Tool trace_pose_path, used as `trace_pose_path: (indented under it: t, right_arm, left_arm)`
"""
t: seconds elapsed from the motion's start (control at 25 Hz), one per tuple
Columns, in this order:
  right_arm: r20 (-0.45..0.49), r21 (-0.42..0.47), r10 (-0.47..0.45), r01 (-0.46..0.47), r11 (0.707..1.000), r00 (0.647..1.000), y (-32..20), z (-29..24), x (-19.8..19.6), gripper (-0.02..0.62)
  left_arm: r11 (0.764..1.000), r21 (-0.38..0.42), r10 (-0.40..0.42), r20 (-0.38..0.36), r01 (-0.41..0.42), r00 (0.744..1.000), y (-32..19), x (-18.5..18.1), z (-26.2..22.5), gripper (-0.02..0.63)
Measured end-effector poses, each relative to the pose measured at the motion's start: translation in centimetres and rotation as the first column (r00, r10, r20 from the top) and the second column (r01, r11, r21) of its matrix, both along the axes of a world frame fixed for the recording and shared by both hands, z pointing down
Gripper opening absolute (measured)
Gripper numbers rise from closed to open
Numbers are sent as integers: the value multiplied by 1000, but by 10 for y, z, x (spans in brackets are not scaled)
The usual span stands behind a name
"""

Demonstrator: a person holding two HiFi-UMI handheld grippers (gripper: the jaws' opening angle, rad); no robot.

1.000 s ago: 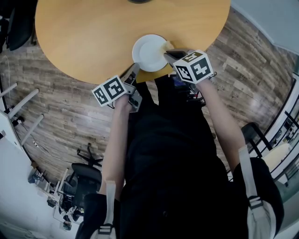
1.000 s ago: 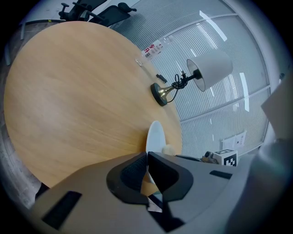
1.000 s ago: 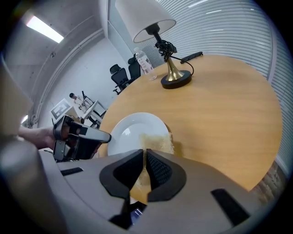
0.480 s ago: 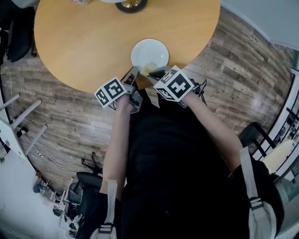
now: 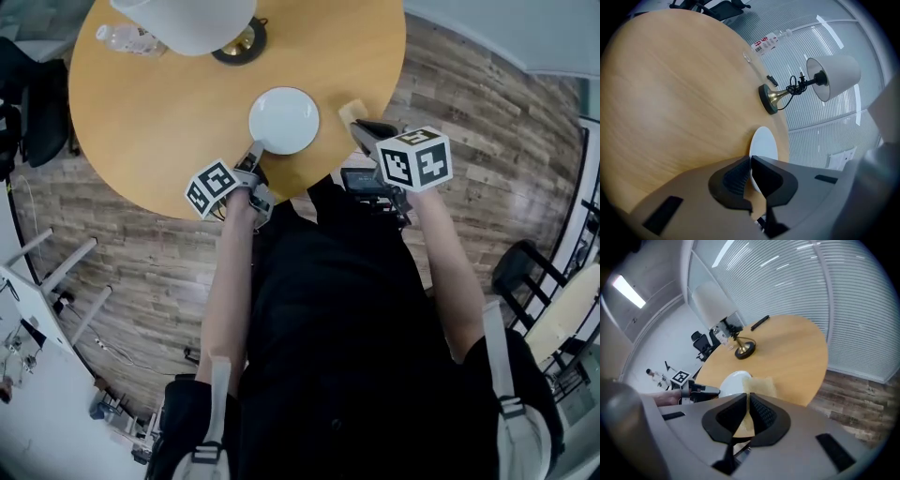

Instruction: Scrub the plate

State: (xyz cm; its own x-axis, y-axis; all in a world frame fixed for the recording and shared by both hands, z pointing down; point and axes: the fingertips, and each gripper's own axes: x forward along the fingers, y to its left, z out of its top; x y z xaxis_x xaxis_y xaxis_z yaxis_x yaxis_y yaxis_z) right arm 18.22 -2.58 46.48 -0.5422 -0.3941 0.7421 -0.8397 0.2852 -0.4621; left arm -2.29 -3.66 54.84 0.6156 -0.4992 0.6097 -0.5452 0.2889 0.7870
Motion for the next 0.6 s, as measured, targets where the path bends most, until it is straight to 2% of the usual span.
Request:
trace_pose_path:
  t: [0.12,0.24,0.6]
  right_arm:
    - [5,55,109,-109,992,994,-7,-18,37,29]
    - [24,96,164,-165,982,986,-5,-32,46,29]
    - [33,107,188,-191,976,982,1,-36,58,29]
  left_arm:
    - [1000,-1,-16,-2,16,1000,-16,1,3,23]
    - [999,-2,-38,-5,38,999,-30,-6,4,25]
    - [999,-2,-54,-15,54,998,-57,9,6,31]
